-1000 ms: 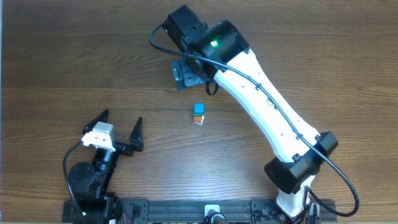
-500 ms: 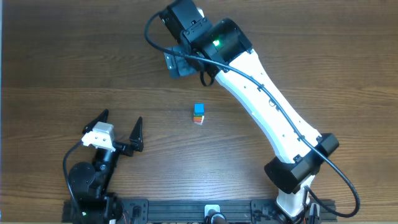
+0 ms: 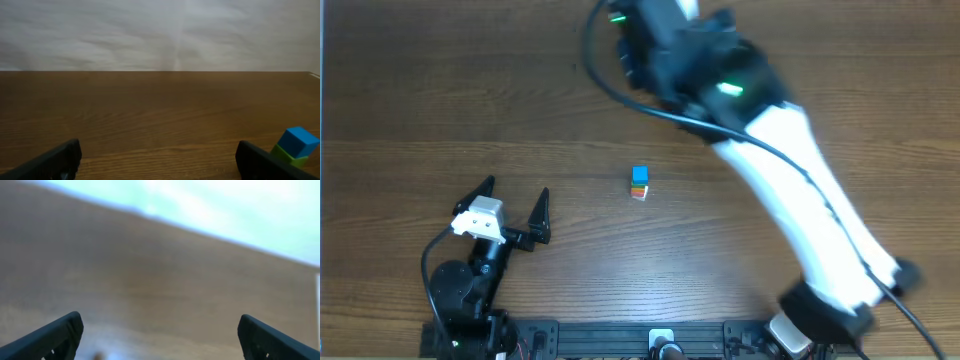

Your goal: Stack Cubes

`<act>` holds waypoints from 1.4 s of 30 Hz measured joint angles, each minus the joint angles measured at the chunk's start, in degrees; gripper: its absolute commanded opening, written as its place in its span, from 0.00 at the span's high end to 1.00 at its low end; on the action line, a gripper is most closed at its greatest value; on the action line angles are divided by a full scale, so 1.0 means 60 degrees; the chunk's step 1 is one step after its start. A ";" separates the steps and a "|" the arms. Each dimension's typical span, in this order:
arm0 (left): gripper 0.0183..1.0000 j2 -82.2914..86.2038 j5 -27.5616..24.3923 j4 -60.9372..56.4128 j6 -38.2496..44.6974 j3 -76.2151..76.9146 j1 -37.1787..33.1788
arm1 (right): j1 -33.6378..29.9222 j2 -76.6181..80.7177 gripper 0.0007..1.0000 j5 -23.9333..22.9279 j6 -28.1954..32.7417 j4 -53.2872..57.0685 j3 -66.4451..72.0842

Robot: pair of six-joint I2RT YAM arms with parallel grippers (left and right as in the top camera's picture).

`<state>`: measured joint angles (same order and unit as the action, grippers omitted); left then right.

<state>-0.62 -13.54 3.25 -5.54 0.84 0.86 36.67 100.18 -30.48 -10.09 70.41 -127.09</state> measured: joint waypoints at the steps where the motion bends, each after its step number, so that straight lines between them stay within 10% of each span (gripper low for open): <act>1: 0.00 0.0000 0.0000 0.0000 0.0000 0.0000 0.0000 | -0.0277 -0.0382 0.01 0.0033 0.0193 -0.0073 -0.0007; 10: 0.00 0.0000 0.0000 0.0000 0.0000 0.0000 0.0000 | -0.3665 -0.3038 0.01 0.1650 0.0914 -0.0273 0.0393; 20: 0.00 0.0000 0.0000 -0.0007 0.0000 -0.0004 0.0000 | -0.5519 -0.7184 0.01 0.3541 0.1399 -0.3825 0.6098; 42: 0.00 0.0000 0.0000 -0.0015 0.0000 -0.0018 0.0000 | -0.6240 -1.5617 0.01 0.5089 0.1453 -0.7373 1.7333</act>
<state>-0.62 -13.54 3.16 -5.54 0.73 0.86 -0.78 6.48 0.05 -1.37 26.17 -23.09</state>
